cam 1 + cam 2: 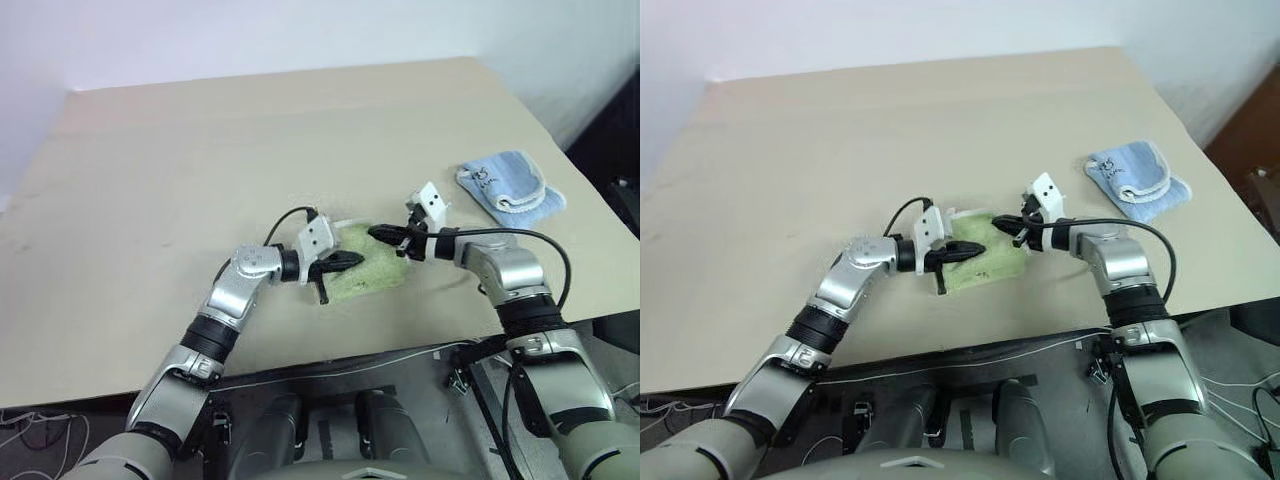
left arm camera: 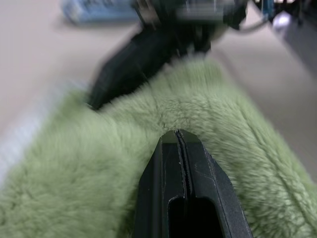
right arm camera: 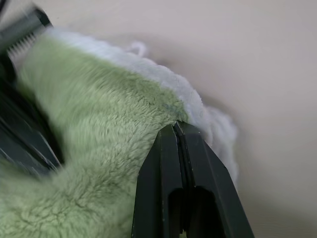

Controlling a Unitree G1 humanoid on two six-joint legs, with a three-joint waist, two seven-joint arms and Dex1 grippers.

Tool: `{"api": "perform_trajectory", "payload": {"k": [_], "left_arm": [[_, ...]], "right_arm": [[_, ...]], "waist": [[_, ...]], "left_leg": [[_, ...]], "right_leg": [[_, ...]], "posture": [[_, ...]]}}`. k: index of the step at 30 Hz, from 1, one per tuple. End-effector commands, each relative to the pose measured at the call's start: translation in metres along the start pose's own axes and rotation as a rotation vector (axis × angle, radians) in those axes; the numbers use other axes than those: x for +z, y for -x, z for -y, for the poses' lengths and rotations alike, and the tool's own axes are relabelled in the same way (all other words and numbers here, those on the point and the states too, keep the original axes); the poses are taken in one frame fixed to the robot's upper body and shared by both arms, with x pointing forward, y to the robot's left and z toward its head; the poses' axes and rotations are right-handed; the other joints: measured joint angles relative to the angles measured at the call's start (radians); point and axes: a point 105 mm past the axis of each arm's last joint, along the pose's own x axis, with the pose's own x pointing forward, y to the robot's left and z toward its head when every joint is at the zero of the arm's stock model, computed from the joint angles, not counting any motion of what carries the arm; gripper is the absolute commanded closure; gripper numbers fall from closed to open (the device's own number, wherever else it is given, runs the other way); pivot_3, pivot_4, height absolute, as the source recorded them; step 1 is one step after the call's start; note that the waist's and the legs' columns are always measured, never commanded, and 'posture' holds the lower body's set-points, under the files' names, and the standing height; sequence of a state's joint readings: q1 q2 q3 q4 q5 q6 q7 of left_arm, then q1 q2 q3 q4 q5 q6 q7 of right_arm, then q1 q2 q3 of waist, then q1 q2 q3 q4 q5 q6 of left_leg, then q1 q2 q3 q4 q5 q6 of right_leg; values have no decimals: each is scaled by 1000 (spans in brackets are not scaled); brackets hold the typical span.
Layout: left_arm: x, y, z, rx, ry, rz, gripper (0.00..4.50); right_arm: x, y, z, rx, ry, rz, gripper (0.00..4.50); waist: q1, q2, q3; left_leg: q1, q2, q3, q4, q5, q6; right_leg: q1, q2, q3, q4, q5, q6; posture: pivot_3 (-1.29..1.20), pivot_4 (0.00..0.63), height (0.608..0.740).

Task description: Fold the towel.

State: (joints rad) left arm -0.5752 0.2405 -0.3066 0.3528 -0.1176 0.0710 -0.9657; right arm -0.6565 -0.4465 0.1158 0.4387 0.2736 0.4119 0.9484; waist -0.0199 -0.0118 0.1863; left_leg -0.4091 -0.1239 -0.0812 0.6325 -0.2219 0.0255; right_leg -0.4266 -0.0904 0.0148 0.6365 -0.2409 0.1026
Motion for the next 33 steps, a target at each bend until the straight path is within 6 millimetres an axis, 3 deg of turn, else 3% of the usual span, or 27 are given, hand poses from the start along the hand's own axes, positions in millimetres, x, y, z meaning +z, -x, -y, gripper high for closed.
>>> {"api": "perform_trajectory", "payload": {"k": [1, 6, 10, 13, 17, 21, 25, 30, 33], "left_arm": [[-6, 4, 3, -21, 2, -25, 4479], [7, 14, -9, 10, 47, 20, 4479], [35, 30, -18, 16, 47, 120, 4500], [51, 47, -26, 44, 13, 134, 3882], [73, 69, -30, 56, 26, 180, 2568], [70, 94, -36, 118, 66, 114, 1188], [53, 115, -45, 262, 360, 18, 10], [48, 136, -22, 222, 902, 26, 10], [32, 138, -19, 254, 1055, 36, 10]], "right_arm": [[-6, -10, -2, 4, 32, -35, 4500], [2, -9, -3, 42, 27, -15, 4500], [40, 6, -1, 89, -59, 122, 3632], [62, 20, 0, 120, -86, 177, 2648], [76, 33, 1, 157, -123, 189, 1278], [77, 39, 8, 138, -110, 144, 0], [83, 40, 13, 96, -96, 134, 0], [86, 37, 11, 104, -139, 159, 0], [87, 37, 10, 105, -161, 169, 0]], "waist": [[2, 0, -1], [2, 0, -1], [1, 0, -1], [4, 1, -1], [6, 1, -1], [6, 1, -1], [1, 1, 0], [5, 0, 0], [5, 0, 0]], "left_leg": [[0, 0, 0, 1, -1, 1], [1, 1, 0, 4, -2, 4], [1, 1, 0, 4, -2, 3], [0, 1, 0, 4, -2, 3], [0, 1, 0, 4, -2, 3], [0, 1, 0, 3, -2, 3], [0, 1, 0, 3, -2, 3], [0, 1, 0, 3, -2, 3], [0, 1, -1, 4, -2, 3]], "right_leg": [[1, 0, 0, 0, 0, 0], [3, 1, 0, 1, 2, -1], [1, 2, 0, 2, 2, -1], [0, 2, 1, 2, 2, -1], [0, 1, 1, 2, 2, -1], [0, 1, 1, 1, 2, -1], [0, 1, 1, 1, 2, -1], [0, 2, 1, 2, 2, -1], [0, 3, 0, 2, 2, -1]], "posture": [[0, 150, 740], [0, 150, 740], [0, 150, 740], [0, 150, 740], [0, 150, 740], [0, 150, 740], [0, 150, 740], [0, 150, 740], [0, 150, 740]]}}
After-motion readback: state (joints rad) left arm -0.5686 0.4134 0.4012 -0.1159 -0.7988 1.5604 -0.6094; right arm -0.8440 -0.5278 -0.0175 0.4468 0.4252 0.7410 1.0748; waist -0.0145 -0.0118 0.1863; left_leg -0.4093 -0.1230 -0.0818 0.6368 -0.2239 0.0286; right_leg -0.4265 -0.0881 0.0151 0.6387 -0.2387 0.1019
